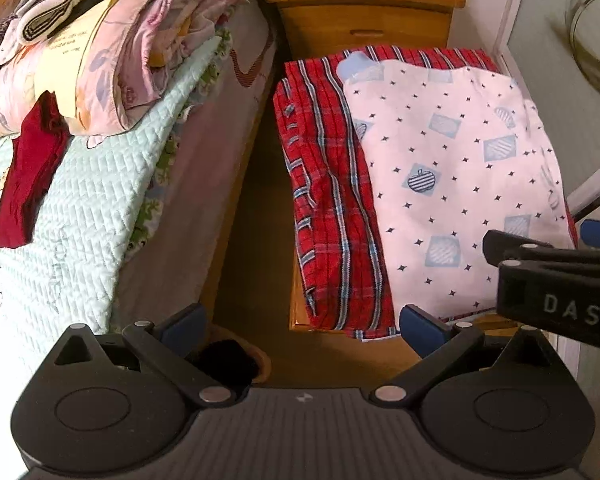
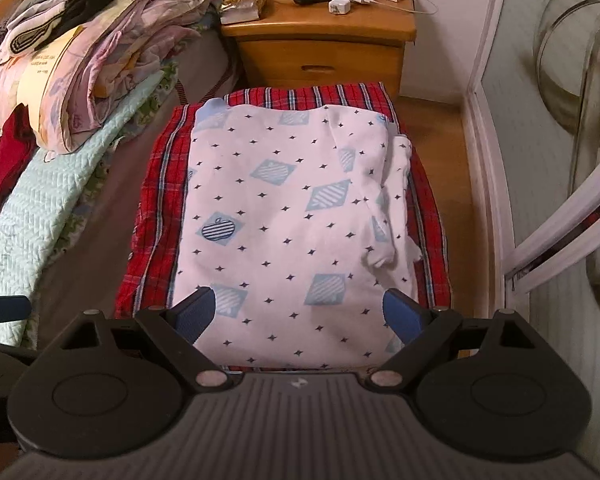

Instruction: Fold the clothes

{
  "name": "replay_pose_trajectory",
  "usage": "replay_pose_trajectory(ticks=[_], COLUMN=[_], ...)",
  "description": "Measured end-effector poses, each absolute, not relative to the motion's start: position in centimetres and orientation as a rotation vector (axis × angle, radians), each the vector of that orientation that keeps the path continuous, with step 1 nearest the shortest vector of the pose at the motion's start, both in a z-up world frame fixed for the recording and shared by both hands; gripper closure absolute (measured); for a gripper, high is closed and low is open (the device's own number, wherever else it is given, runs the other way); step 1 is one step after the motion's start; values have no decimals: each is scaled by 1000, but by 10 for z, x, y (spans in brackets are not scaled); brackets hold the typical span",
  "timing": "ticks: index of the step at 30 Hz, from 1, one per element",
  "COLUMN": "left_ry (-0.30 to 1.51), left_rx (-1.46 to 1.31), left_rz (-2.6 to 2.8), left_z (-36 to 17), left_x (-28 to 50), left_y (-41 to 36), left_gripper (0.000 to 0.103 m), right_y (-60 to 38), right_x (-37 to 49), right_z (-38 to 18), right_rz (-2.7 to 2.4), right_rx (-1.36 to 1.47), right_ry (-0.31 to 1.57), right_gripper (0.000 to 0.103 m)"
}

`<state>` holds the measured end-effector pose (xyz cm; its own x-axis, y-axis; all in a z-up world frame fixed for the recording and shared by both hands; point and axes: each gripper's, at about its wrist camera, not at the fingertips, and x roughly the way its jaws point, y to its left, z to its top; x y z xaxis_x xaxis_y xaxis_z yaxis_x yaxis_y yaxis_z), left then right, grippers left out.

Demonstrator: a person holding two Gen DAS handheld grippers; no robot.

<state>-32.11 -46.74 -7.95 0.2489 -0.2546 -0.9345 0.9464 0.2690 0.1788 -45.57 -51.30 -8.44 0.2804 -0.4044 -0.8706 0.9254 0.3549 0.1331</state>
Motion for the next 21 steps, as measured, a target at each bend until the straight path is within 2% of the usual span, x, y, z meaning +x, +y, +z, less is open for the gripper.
replay_pose_trajectory(ticks=[21], left_ry=[920], left_rx=[892], left_rz=[-1033], left_z=[-68], left_x=[-329], left_y=[-466], left_gripper=[1], right_y=[-512], right_x=[-462], right_z=[-76], right_rz=[-1002], right_rx=[751], right_ry=[813], right_gripper=[12])
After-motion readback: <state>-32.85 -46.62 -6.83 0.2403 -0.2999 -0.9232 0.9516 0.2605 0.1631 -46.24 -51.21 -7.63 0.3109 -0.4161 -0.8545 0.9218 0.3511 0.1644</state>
